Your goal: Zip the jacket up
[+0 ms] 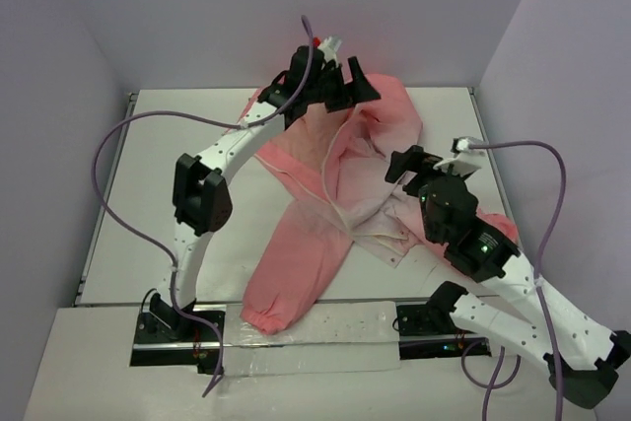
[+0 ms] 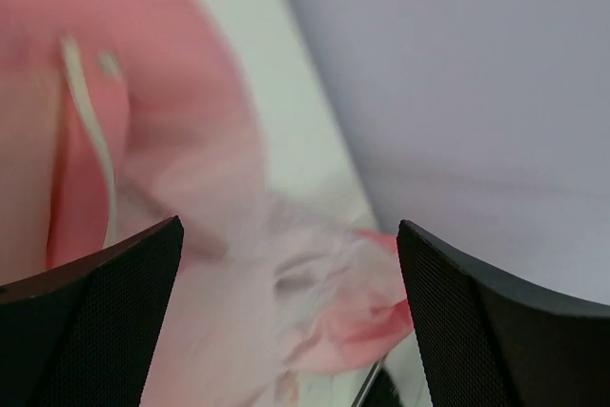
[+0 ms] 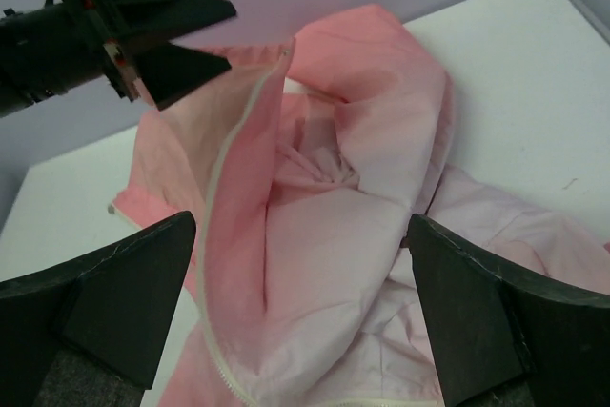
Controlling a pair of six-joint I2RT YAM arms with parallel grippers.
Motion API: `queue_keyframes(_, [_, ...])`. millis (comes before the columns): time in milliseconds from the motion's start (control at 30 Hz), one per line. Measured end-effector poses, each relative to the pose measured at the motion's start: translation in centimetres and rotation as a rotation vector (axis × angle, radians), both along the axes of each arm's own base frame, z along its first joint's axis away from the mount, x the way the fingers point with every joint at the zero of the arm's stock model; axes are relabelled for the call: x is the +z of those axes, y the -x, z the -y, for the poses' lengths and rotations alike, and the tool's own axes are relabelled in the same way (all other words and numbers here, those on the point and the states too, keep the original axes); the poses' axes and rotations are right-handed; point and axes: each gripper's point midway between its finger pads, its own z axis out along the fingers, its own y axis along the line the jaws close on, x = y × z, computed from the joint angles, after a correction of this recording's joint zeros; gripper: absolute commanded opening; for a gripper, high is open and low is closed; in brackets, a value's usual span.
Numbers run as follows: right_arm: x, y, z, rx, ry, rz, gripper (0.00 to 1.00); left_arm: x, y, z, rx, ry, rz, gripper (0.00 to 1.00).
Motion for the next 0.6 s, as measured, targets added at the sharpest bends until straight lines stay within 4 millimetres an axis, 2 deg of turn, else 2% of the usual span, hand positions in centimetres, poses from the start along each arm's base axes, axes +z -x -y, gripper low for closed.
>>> queue_keyframes(67, [-1.4,-0.8,-1.6,0.048,0.038,-0.045,1.0,-3.1,0.8,-2.8,0.05,-0.097,-0.066,0.98])
queue_keyframes(133, [-3.3,-1.7,-3.6,0.111,0.094,-0.114,1.0,-4.7,1.9,-6.7,0.132,-0.198,-0.1,0.94])
queue_keyframes(200, [-5.1,-2.7,-5.7,0.177,0.154,-0.182,1.0,-4.4,3.4,-11.1,0.22,-0.276,-0.1,0.89])
queue_keyframes(300, [-8.4,-3.6,-8.7,0.289,0.248,-0.297,1.0,-1.5,6.6,-17.0,0.345,-0.306,-0.044,0.89])
queue_keyframes(400, [-11.9,-3.7,-10.9,0.389,0.336,-0.408,1.0,-1.1,12.0,-20.7,0.385,-0.273,-0.028,0.95])
queue_keyframes(467, [-14.3,-3.4,-11.8,0.434,0.389,-0.477,1.0,-3.4,15.4,-21.6,0.38,-0.261,-0.063,0.98])
queue_keyframes(500, [-15.4,-3.1,-12.2,0.457,0.411,-0.507,1.0,-5.5,17.1,-21.8,0.37,-0.269,-0.1,0.98])
queue_keyframes(567, [-17.1,-2.6,-12.7,0.492,0.439,-0.556,1.0,-10.6,20.3,-22.2,0.344,-0.316,-0.197,0.98])
queue_keyframes(600, [-17.7,-2.4,-13.0,0.504,0.446,-0.57,0.98,-13.9,22.0,-22.5,0.33,-0.36,-0.266,0.98])
